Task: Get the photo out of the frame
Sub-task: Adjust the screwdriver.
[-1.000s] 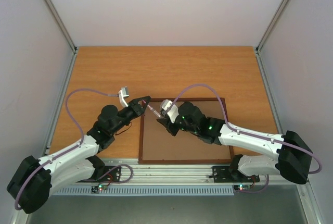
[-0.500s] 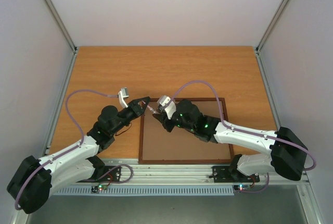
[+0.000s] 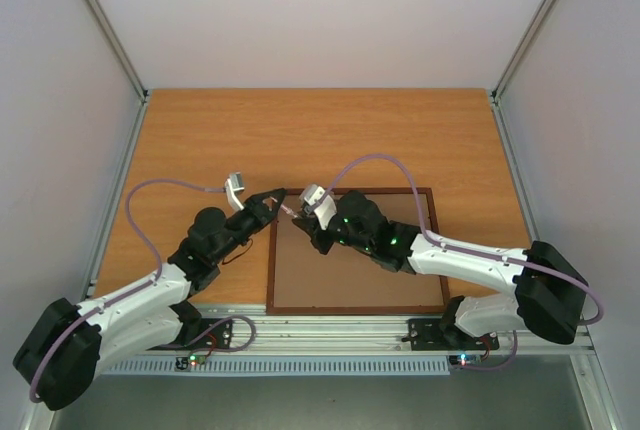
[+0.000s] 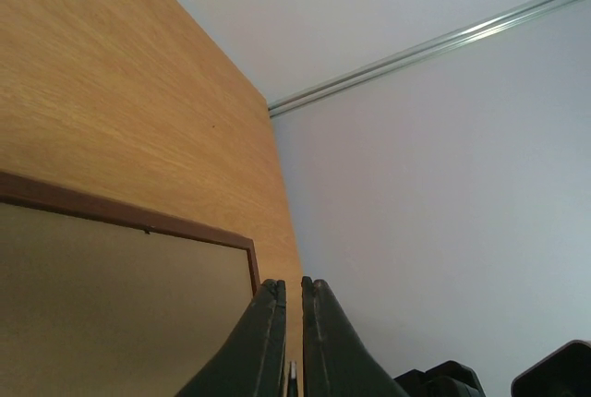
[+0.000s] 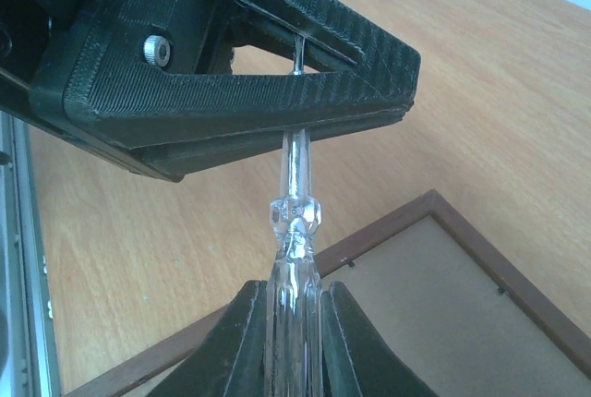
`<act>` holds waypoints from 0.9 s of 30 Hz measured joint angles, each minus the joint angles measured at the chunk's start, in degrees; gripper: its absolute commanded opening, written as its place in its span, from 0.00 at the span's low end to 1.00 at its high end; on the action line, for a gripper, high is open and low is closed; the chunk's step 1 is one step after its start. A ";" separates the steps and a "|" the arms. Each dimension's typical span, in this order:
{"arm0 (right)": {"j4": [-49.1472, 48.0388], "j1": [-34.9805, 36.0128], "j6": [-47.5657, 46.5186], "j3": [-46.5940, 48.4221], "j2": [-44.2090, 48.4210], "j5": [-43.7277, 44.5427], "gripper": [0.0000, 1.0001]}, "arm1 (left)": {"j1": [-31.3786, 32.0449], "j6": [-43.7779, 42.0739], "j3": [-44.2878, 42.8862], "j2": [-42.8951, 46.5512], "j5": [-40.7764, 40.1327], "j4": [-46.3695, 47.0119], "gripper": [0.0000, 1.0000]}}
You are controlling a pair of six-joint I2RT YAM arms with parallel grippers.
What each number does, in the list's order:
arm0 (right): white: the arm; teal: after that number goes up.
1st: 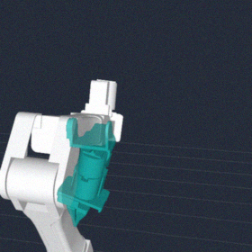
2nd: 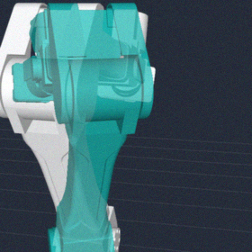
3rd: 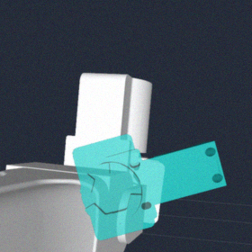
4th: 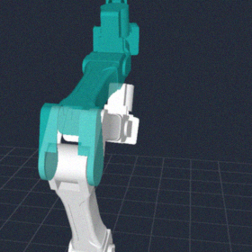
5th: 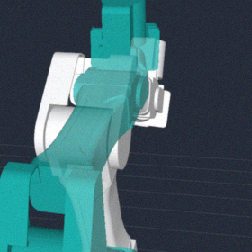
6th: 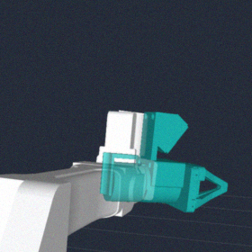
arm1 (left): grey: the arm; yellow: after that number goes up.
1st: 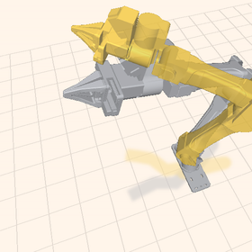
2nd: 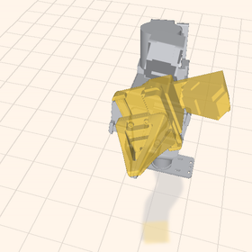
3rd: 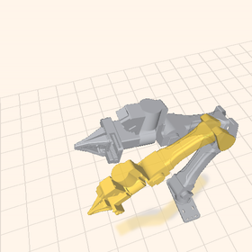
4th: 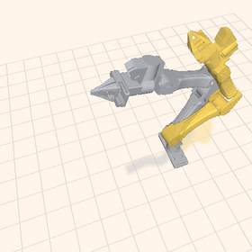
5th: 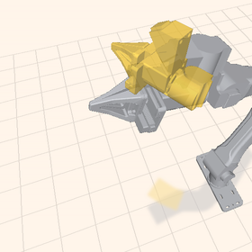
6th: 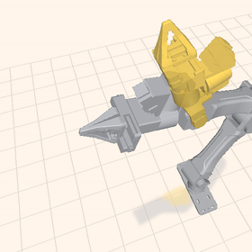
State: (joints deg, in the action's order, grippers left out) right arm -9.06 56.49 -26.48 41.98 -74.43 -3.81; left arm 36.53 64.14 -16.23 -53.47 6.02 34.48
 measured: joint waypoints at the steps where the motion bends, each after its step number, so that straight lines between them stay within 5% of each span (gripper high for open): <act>1: 0.02 -0.04 -0.11 0.00 -0.09 -0.15 0.04 | 0.02 0.37 0.22 0.00 -0.13 0.11 0.00; 5: 0.02 -0.24 -0.83 0.00 -0.42 -0.87 0.19 | 0.00 1.99 1.09 0.00 -0.90 1.07 0.00; 8: -0.22 -0.31 -1.46 0.00 -0.79 -1.25 0.22 | 0.02 3.65 2.12 0.00 -1.53 2.19 0.01; 23: -2.82 -0.63 -1.66 0.09 -2.91 -1.62 0.22 | 0.00 8.20 3.21 0.00 -3.43 3.96 0.00; 27: -3.78 -0.63 -1.75 0.07 -2.89 -1.64 0.12 | 0.00 9.01 3.23 0.00 -3.54 4.20 0.00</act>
State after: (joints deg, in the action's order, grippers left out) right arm -12.84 55.86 -28.23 42.04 -77.32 -5.45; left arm 36.53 73.14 -12.99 -53.47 2.48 38.68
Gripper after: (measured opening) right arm 0.199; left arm 0.059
